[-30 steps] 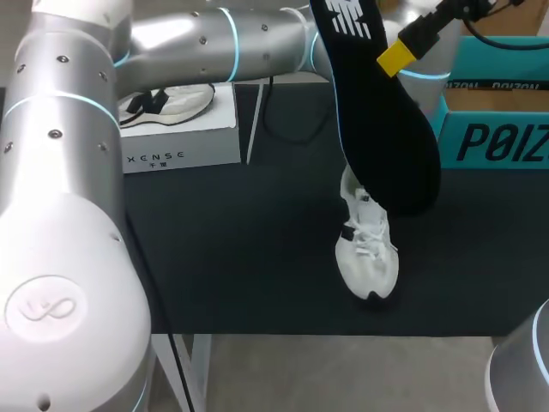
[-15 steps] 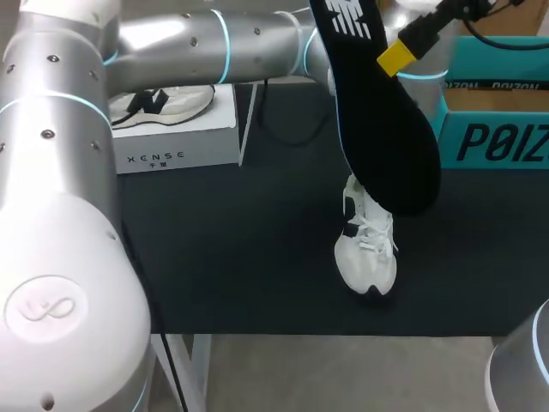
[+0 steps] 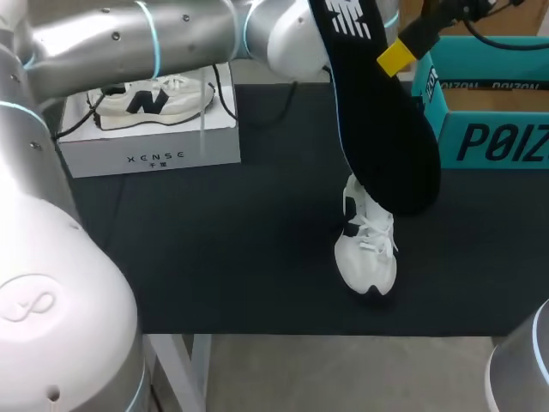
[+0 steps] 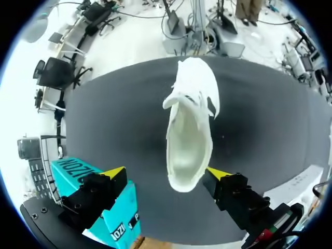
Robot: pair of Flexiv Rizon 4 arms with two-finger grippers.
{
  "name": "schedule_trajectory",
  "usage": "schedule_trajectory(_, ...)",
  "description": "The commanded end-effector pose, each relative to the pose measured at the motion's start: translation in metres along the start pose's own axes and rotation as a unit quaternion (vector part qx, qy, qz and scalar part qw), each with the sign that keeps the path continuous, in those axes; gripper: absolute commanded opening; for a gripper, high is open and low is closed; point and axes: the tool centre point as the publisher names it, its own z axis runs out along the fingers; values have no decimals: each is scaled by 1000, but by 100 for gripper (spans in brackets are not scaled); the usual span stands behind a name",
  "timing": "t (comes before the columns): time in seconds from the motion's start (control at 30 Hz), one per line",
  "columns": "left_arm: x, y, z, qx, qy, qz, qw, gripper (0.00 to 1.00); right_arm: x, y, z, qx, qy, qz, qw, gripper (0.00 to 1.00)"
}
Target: Take the shoe out of the shoebox, open the shoe tongue, remove and reinsert the insole, then place the shoe into the shoebox
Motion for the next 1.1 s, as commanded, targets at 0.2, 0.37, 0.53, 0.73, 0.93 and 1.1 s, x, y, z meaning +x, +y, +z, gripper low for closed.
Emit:
schedule_trajectory(0.2,55,0,-80,-83,-258,-46,961,100,-1,2,0,2,0,1,1000,0)
schedule_trajectory(0.37,75,-2,-95,-108,-338,-68,933,100,-1,2,0,2,0,1,1000,0)
schedule_trajectory(0.53,75,-2,-95,-108,-338,-68,933,100,-1,2,0,2,0,1,1000,0)
schedule_trajectory(0.73,75,-2,-95,-108,-338,-68,933,100,-1,2,0,2,0,1,1000,0)
schedule_trajectory(0.93,75,-2,-95,-108,-338,-68,933,100,-1,2,0,2,0,1,1000,0)
schedule_trajectory(1.1,75,-2,-95,-108,-338,-68,933,100,-1,2,0,2,0,1,1000,0)
